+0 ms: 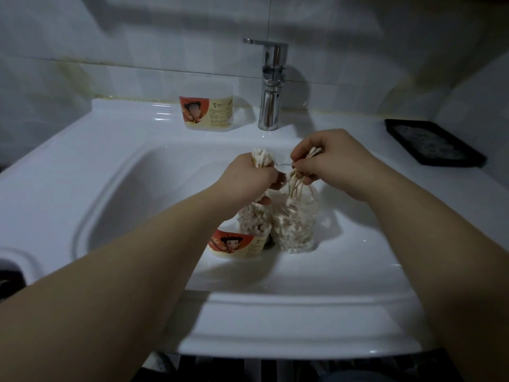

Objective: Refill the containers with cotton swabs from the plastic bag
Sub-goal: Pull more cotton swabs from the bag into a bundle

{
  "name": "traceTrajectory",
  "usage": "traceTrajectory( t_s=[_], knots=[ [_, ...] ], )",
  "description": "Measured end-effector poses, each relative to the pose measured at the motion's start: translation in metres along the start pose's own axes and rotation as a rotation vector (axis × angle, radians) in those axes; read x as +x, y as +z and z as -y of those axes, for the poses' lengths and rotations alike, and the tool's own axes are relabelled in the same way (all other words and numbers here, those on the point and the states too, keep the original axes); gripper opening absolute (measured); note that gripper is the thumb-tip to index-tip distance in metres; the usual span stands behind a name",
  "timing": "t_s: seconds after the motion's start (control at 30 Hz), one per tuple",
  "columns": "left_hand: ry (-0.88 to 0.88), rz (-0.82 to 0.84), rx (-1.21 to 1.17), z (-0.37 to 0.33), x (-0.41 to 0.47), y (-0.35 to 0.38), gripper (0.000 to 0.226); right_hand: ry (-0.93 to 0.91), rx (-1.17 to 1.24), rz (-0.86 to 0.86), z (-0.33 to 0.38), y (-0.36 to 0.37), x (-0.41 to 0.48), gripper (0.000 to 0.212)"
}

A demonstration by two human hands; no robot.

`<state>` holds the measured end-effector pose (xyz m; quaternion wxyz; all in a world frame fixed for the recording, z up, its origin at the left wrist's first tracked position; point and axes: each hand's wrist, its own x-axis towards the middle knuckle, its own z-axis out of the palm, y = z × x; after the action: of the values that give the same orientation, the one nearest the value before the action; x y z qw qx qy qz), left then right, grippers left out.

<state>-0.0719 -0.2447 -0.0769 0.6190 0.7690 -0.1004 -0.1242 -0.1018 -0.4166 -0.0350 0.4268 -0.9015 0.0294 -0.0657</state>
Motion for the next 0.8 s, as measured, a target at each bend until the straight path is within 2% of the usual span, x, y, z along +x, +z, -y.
traceTrajectory(
  t_s=[0.13, 0.23, 0.33, 0.57, 0.67, 0.8],
  knots=[
    [-0.021, 0.077, -0.098, 0.0, 0.0, 0.0, 0.005, 0.011, 0.103, -0.033, 0.001, 0.001, 0.001, 0.014],
    [0.029, 0.13, -0.097, 0.002, -0.001, 0.002, 0.029, 0.055, 0.207, 0.023, 0.005, 0.006, -0.002, 0.016],
    [0.08, 0.124, -0.077, 0.004, 0.0, 0.003, 0.037, 0.075, 0.229, 0.038, 0.006, 0.009, -0.002, 0.017],
    [0.115, 0.143, 0.031, 0.004, 0.0, 0.001, 0.02, 0.074, 0.231, 0.014, 0.003, 0.004, 0.001, 0.014],
    [0.096, 0.126, 0.089, 0.003, -0.001, 0.001, 0.016, 0.058, 0.154, 0.027, -0.001, 0.001, 0.002, 0.012],
    [0.031, 0.079, 0.037, 0.0, -0.002, 0.002, 0.014, 0.048, 0.152, 0.004, -0.002, -0.006, 0.001, 0.012]
  ],
)
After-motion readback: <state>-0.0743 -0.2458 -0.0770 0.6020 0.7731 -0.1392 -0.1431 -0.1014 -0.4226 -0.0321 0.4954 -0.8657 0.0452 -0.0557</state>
